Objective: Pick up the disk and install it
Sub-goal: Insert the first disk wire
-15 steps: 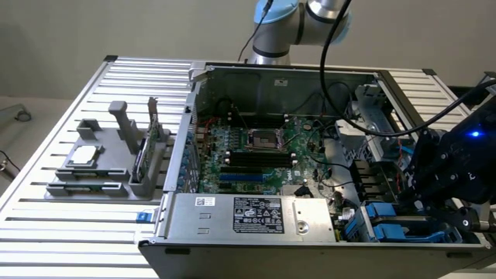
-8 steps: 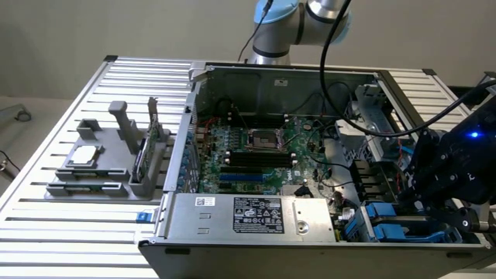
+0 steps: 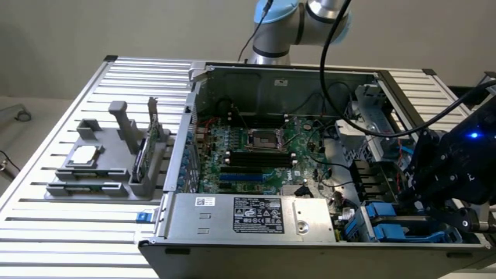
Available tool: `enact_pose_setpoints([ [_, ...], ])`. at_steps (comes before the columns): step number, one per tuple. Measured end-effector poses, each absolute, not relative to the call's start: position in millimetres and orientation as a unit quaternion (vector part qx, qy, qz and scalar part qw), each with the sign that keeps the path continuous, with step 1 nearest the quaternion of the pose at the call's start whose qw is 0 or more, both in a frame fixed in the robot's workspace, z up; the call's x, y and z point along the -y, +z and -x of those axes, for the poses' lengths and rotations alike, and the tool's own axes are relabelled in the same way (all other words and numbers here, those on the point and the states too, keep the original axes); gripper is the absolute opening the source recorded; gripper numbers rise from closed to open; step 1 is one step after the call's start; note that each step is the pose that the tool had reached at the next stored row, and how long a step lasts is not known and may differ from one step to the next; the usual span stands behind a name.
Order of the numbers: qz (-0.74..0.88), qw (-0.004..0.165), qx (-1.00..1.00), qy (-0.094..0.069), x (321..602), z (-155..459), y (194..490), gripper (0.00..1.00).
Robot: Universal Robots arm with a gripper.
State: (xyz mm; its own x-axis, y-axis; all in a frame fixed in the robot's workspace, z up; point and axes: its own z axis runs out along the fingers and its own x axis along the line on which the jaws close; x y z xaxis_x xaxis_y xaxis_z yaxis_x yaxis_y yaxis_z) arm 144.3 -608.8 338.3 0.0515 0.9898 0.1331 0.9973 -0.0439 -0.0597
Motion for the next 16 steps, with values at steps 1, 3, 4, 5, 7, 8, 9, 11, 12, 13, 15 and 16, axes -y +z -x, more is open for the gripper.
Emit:
enact_pose_setpoints([
  [1, 0.722, 0.068, 0.688, -0.028, 608.8, -144.3, 338.2, 0.16],
  [3, 0.722, 0.068, 0.688, -0.028, 608.8, -144.3, 338.1, 0.16],
  [4, 0.722, 0.067, 0.688, -0.028, 608.8, -144.3, 338.0, 0.16],
  [5, 0.722, 0.067, 0.688, -0.028, 608.8, -144.4, 337.9, 0.16],
  [7, 0.722, 0.067, 0.688, -0.029, 608.9, -144.4, 337.4, 0.16],
  [8, 0.722, 0.068, 0.688, -0.029, 608.9, -144.3, 337.2, 0.16],
  [9, 0.722, 0.068, 0.688, -0.029, 608.8, -144.3, 337.0, 0.16],
  [11, 0.722, 0.068, 0.688, -0.030, 608.9, -144.4, 336.5, 0.16],
  [12, 0.722, 0.068, 0.688, -0.030, 608.9, -144.4, 336.2, 0.16],
  [13, 0.722, 0.068, 0.688, -0.031, 608.9, -144.4, 336.0, 0.16],
  [15, 0.722, 0.069, 0.688, -0.032, 608.9, -144.4, 335.4, 0.16],
  [16, 0.722, 0.070, 0.688, -0.032, 608.9, -144.4, 335.2, 0.16],
])
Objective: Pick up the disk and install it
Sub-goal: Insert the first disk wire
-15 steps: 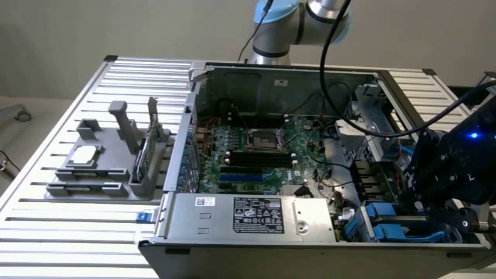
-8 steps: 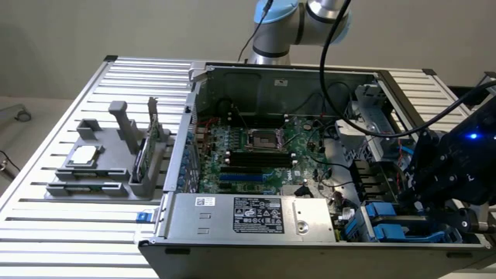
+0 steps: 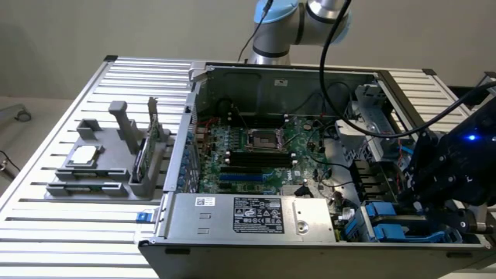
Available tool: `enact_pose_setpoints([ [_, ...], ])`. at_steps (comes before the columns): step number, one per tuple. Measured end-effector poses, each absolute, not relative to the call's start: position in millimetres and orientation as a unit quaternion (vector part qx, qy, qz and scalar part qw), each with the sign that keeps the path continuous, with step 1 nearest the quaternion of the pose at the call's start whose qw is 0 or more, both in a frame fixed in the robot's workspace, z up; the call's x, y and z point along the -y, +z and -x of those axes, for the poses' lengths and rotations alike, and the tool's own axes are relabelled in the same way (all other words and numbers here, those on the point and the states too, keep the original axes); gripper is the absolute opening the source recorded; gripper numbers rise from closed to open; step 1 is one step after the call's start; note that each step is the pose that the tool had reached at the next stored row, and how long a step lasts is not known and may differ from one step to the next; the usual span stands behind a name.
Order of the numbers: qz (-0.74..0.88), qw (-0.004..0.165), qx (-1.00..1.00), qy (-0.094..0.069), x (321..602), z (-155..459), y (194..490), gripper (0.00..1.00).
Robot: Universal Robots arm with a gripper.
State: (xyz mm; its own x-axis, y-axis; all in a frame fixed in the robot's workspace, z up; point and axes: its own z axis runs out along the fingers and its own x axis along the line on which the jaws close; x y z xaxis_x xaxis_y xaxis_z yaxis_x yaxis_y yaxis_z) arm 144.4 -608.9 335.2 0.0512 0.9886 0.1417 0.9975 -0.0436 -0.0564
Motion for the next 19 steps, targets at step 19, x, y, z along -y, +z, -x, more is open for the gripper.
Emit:
enact_pose_setpoints([
  [19, 0.721, 0.074, 0.688, -0.039, 610.2, -144.6, 330.0, 0.36],
])
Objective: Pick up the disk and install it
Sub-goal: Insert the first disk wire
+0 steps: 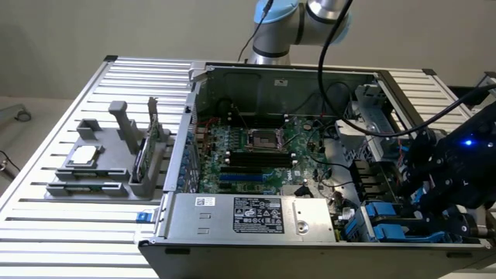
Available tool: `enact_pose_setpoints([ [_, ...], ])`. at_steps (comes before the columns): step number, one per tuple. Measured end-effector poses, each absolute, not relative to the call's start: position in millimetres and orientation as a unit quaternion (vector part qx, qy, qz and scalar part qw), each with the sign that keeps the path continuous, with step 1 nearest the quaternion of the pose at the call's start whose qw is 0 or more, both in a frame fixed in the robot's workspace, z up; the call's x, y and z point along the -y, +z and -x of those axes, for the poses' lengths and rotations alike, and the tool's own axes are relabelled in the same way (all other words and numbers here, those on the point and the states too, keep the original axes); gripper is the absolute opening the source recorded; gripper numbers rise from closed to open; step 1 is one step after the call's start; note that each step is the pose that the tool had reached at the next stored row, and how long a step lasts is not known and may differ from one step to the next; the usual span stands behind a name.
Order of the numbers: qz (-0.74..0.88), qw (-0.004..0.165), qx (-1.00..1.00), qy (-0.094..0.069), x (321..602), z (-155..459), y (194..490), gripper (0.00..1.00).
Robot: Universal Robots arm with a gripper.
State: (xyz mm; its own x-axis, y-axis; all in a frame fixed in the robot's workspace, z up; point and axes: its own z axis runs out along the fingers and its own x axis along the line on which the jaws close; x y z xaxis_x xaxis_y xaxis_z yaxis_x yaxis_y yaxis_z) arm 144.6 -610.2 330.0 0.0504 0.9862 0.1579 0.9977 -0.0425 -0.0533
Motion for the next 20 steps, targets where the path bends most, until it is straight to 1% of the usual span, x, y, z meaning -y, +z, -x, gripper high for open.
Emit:
enact_pose_setpoints([
  [1, 0.721, 0.074, 0.688, -0.039, 610.2, -144.6, 331.2, 0.36],
  [2, 0.721, 0.074, 0.688, -0.039, 610.2, -144.6, 332.6, 0.42],
  [14, 0.721, 0.074, 0.688, -0.039, 610.3, -141.7, 362.9, 0.42],
  [20, 0.721, 0.074, 0.688, -0.040, 612.3, -119.1, 368.7, 0.42],
])
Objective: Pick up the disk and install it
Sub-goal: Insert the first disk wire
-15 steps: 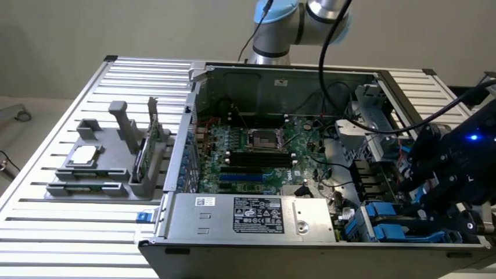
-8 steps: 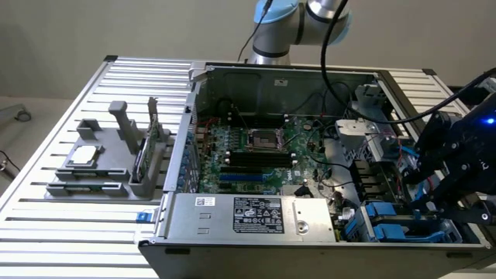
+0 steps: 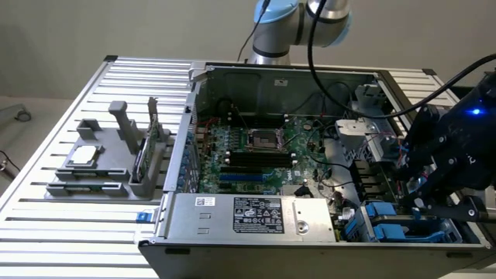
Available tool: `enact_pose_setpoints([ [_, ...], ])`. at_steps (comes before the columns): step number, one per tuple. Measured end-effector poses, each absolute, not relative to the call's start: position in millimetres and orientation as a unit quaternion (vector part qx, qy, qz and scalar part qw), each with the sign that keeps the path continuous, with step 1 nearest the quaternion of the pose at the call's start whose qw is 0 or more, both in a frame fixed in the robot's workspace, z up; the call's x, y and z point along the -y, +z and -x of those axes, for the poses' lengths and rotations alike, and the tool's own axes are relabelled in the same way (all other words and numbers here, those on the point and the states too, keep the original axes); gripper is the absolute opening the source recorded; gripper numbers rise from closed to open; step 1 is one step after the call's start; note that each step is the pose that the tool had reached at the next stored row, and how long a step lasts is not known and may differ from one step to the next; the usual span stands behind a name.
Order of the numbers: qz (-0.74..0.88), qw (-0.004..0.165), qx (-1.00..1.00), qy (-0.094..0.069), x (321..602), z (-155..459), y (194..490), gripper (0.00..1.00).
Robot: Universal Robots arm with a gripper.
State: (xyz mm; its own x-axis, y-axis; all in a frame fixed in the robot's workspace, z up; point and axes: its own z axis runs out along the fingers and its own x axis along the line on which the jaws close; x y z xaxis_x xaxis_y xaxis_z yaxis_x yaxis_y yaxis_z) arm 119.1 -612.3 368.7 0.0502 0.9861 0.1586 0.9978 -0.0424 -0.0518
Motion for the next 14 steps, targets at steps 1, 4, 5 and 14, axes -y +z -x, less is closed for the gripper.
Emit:
enact_pose_setpoints([
  [1, 0.721, 0.074, 0.688, -0.040, 612.3, -115.1, 369.4, 0.42],
  [4, 0.721, 0.074, 0.688, -0.040, 612.3, -109.7, 370.0, 0.42],
  [5, 0.721, 0.074, 0.688, -0.040, 612.3, -109.7, 369.9, 0.42],
  [14, 0.721, 0.074, 0.688, -0.040, 612.3, -109.7, 369.9, 0.42],
])
